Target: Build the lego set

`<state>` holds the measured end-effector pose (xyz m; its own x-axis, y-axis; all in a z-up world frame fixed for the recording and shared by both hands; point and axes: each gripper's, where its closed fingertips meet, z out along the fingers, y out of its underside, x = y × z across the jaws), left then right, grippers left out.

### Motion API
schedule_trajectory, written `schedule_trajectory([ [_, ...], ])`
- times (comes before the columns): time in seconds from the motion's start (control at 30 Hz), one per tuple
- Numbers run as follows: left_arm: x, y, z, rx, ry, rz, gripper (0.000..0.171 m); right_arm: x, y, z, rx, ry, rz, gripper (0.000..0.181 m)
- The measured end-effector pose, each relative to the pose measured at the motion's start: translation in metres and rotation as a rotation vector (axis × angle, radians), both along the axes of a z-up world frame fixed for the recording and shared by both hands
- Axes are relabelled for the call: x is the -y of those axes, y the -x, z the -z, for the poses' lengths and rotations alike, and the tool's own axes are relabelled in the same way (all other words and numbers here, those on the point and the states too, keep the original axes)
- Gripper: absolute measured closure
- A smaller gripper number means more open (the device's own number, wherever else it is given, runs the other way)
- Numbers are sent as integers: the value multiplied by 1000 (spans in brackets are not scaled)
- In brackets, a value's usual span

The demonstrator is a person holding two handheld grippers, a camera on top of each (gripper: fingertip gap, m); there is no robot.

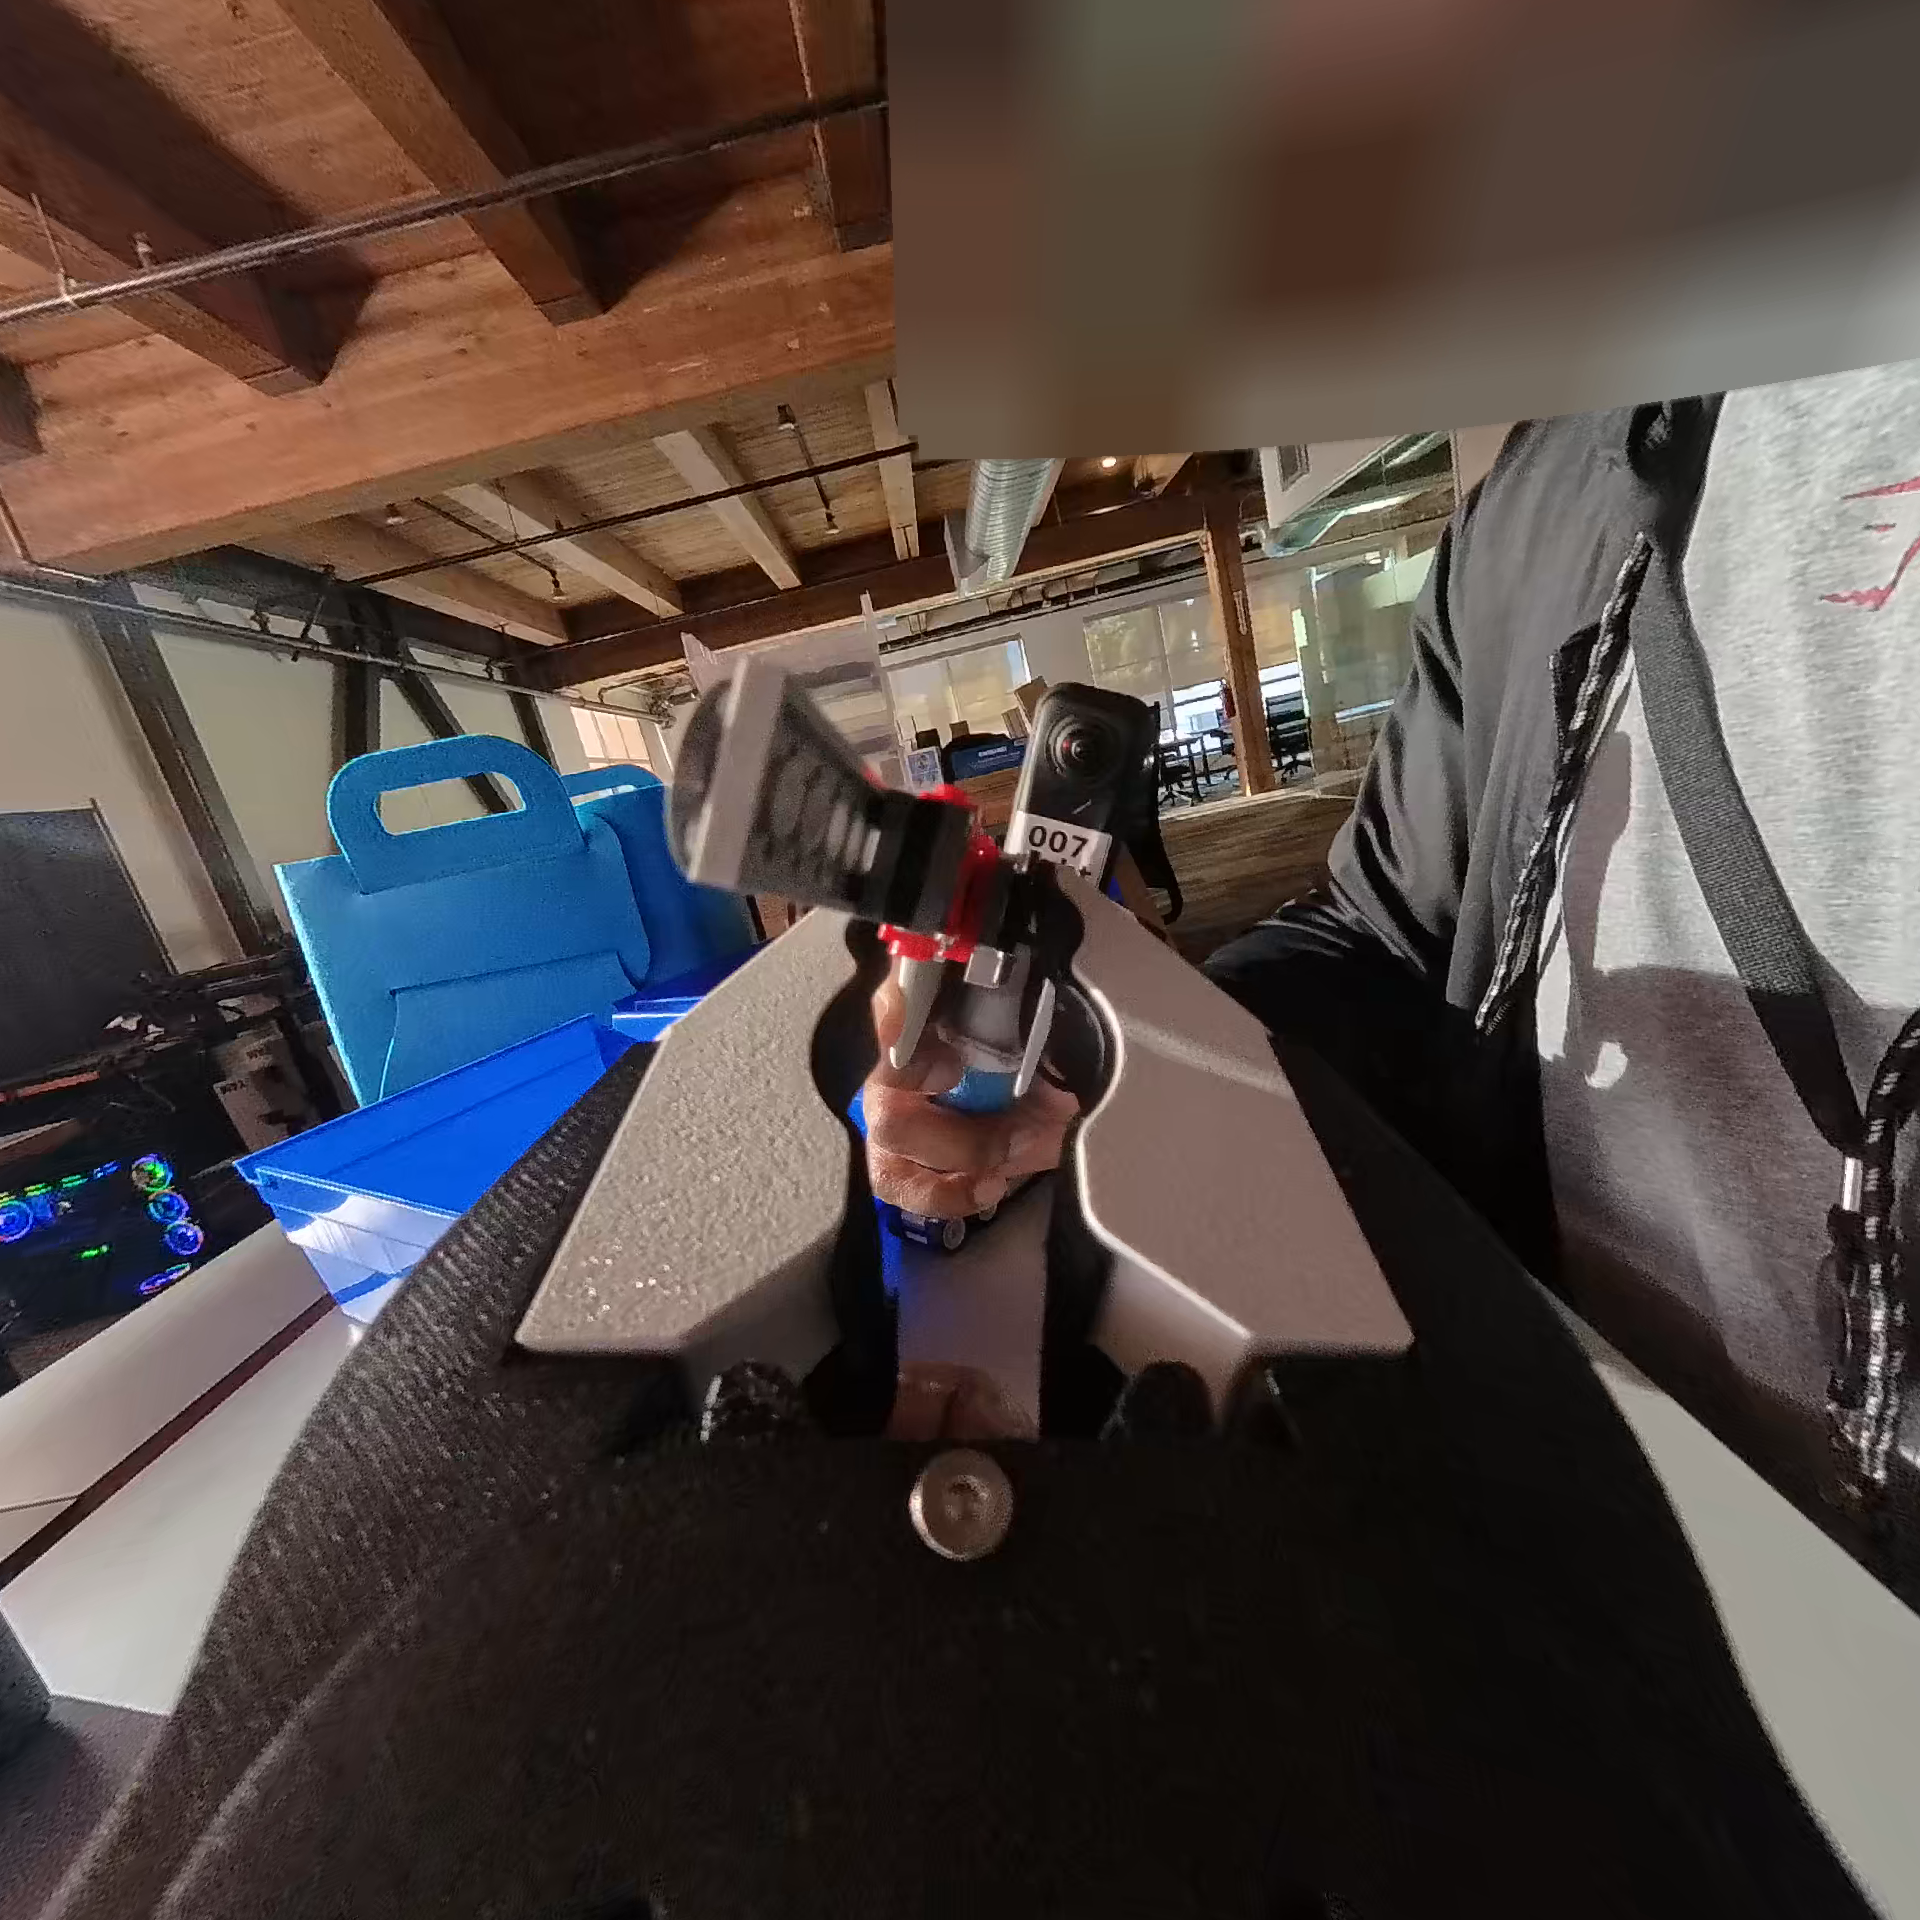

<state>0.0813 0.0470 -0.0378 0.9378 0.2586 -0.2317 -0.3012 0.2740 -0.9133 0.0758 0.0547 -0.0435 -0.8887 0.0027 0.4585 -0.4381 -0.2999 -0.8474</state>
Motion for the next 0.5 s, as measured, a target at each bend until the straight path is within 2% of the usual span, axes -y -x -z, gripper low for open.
schedule_trajectory([
  [0.33, 0, -1, 11, 1, 6, 39, 152, 5, 0, 8, 76, -33, -75, 158],
  [0.37, 0, -1, 11, 2, 2, 41, 152, 5, 1, 8, 89, -34, -84, 165],
  [0.5, -2, -2, 11, 1, -13, 47, 155, 4, 0, 8, 127, -31, -114, 165],
])
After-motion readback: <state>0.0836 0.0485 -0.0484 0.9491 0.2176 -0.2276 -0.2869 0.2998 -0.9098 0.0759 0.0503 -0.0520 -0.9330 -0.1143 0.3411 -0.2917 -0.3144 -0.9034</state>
